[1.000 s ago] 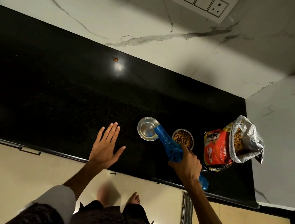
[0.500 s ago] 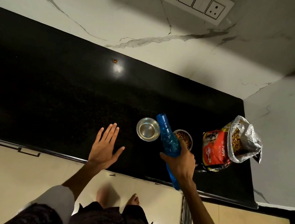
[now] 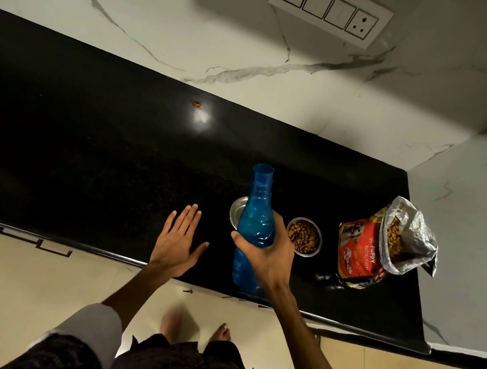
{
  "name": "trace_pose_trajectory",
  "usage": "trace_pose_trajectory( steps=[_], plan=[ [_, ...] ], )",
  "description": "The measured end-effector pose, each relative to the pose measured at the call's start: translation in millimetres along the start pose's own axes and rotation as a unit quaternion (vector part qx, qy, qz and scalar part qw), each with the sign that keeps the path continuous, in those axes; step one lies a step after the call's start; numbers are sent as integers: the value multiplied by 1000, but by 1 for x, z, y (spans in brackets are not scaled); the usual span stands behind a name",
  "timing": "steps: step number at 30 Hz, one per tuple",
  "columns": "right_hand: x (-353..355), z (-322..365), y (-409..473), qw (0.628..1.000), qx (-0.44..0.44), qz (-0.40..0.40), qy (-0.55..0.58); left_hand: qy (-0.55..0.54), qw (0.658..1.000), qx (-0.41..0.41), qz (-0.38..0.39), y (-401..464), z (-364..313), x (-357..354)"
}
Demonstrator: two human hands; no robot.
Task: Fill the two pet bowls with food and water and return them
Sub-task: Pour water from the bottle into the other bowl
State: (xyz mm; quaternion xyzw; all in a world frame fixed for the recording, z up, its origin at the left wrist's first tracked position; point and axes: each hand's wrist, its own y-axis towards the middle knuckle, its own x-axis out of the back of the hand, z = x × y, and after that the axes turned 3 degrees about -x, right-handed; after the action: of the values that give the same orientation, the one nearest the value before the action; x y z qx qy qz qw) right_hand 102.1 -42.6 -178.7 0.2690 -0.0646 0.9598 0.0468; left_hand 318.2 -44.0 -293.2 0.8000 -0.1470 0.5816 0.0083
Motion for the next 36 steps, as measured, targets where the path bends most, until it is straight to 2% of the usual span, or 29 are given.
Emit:
trace_pose_trajectory(
  steps=[4,13,25,36],
  plan=[
    [-19,21,7,999,23,-14,31,-50,998,-6,-39,-3,1,4],
    [-66,46,42,996,53,-26,70,-132,979,55,-145,-9,7,11],
    [-126,48,79,996,41,-13,84,-214,955,131,-158,11,15,33],
    [-131,51,82,996,53,20,68,-256,940,148,-170,21,17,46]
  ],
)
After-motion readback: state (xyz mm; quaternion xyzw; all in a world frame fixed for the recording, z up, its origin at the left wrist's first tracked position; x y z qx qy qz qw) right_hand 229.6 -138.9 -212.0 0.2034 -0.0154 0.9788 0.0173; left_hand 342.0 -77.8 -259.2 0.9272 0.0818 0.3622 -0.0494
